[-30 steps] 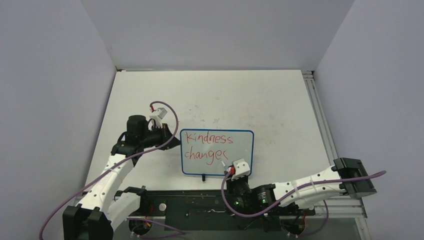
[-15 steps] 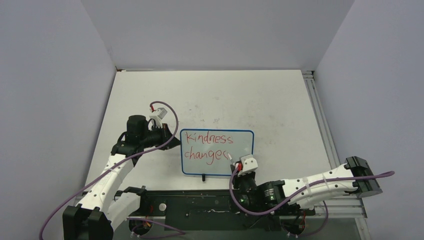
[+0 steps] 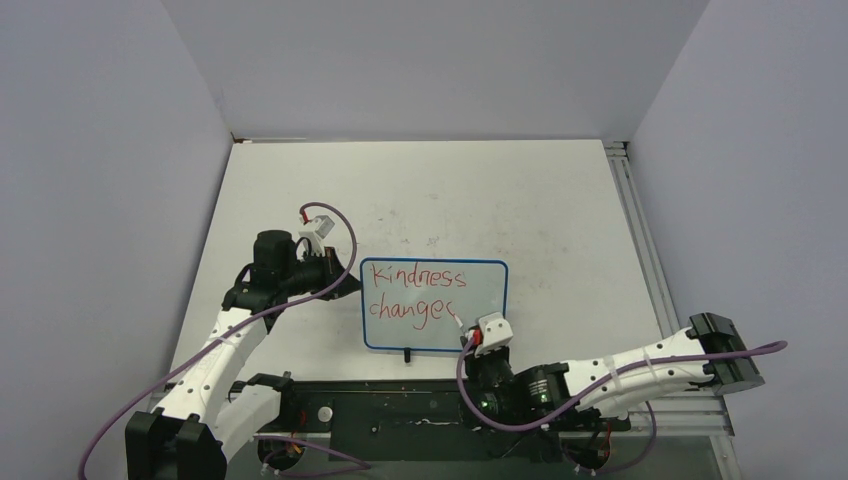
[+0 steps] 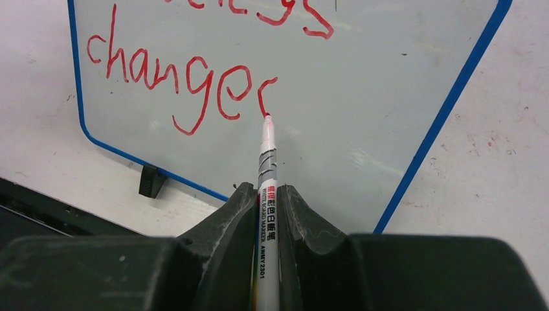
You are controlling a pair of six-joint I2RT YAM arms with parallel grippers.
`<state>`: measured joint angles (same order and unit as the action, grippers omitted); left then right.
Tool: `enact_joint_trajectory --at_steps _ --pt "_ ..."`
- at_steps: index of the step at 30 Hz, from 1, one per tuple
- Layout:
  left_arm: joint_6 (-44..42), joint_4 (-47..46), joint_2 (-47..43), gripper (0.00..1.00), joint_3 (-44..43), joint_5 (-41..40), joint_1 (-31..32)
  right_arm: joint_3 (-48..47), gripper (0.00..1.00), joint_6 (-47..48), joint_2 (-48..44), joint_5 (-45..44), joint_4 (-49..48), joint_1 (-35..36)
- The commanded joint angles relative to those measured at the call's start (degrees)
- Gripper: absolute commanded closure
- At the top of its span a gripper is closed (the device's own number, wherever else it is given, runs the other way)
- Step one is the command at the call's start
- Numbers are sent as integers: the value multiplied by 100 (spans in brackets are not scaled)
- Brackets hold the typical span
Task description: Write a sentence on the whiteboard
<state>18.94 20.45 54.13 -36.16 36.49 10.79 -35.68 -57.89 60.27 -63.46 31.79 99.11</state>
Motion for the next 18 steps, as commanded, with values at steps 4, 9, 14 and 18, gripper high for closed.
enact_joint_trajectory --at_steps 4,9,14,18 --pt "-22 -146 -5 100 -225 100 28 30 95 -216 198 23 -67 27" --pt "-22 -146 -8 100 -219 95 27 72 95 -263 248 64 -76 -9" --pt "-19 -146 -1 100 -216 99 29 166 95 -110 247 185 -286 -141" --pt "-20 -148 -1 100 -216 91 26 196 95 -101 263 211 -331 -188"
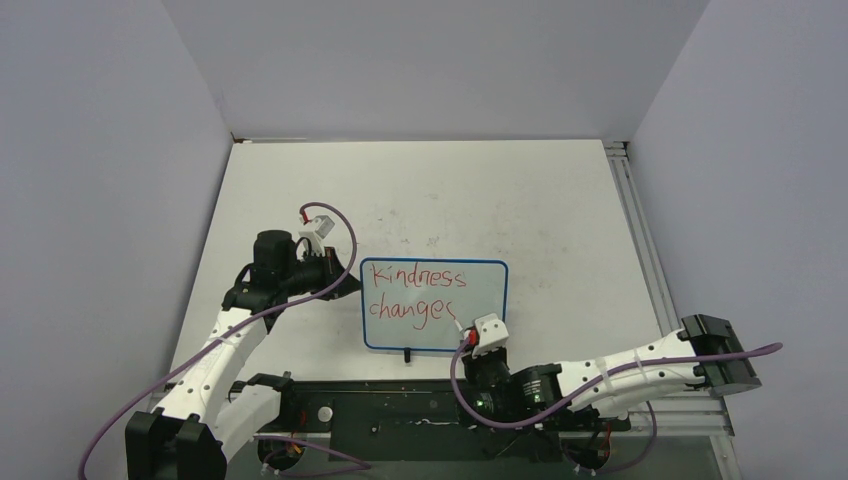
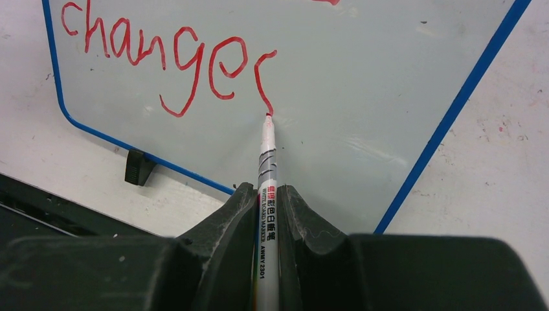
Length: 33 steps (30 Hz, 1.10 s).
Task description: Write a sentence on the whiteboard
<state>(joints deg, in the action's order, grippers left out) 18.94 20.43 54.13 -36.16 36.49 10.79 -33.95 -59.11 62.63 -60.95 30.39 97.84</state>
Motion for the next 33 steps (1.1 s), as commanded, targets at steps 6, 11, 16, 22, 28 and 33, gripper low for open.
enact_joint_trajectory --at_steps 6,11,16,22,28,33 --pt "-21 -148 10 100 -220 87 29 37 95 89 41 -40 -253 -128" --pt "-22 -148 10 100 -225 87 29 70 95 98 39 -27 -278 -193" --pt "-22 -145 6 100 -225 91 27 83 95 20 71 40 -208 -232" --pt "-21 -146 -7 100 -224 98 28 82 95 -77 174 147 -132 -215" --pt "-15 -152 -24 100 -216 101 24 64 95 -107 274 180 -203 -187" --pt "-18 -152 -25 100 -213 105 27 48 95 111 346 169 -532 -187"
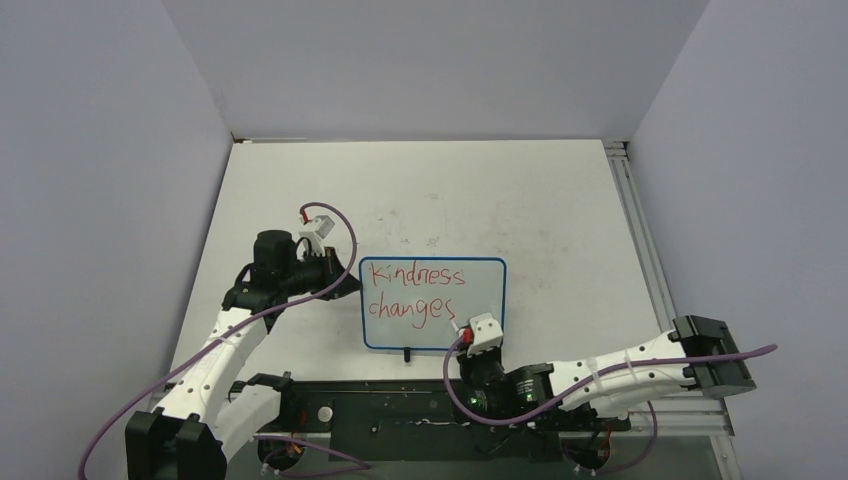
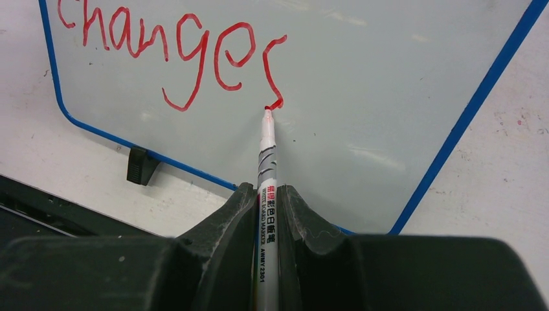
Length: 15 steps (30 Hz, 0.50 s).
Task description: Write a sentence on the whiteboard
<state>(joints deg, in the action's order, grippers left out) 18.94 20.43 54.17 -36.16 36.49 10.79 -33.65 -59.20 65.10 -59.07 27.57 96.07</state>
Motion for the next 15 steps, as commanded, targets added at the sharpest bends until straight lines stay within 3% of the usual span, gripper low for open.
enact_joint_trajectory --at_steps 1,15 --pt "-19 -153 -30 100 -215 108 29 10 95 168 120 -25 -305 -10" --pt "-13 -153 -21 100 -215 113 24 -318 95 993 232 -118 -901 -17"
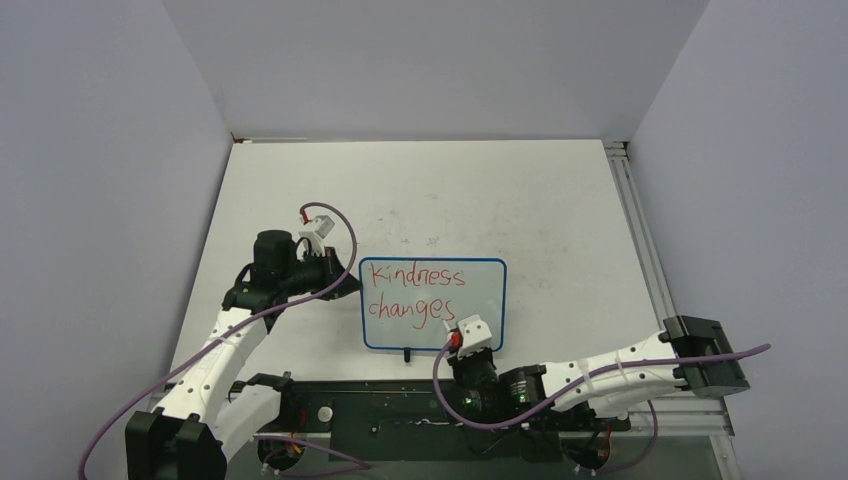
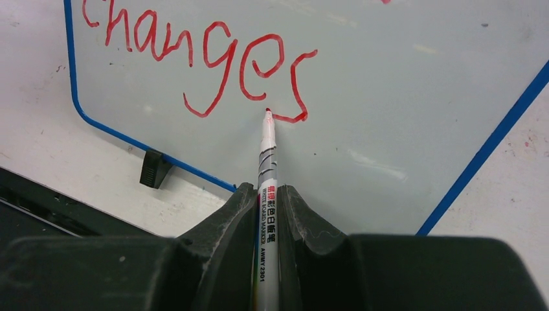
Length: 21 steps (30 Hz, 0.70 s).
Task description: Write a sentence on the whiteboard
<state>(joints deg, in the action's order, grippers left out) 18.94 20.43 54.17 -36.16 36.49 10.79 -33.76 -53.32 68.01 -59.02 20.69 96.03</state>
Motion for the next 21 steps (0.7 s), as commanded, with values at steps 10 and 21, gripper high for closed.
enact_joint_trajectory --at_steps 10,21 --pt "-13 -153 -38 100 -225 95 18 -796 95 432 -725 -465 801 8" --pt "-13 -144 -47 100 -233 95 20 -861 95 -125 -1233 -375 1989 -5"
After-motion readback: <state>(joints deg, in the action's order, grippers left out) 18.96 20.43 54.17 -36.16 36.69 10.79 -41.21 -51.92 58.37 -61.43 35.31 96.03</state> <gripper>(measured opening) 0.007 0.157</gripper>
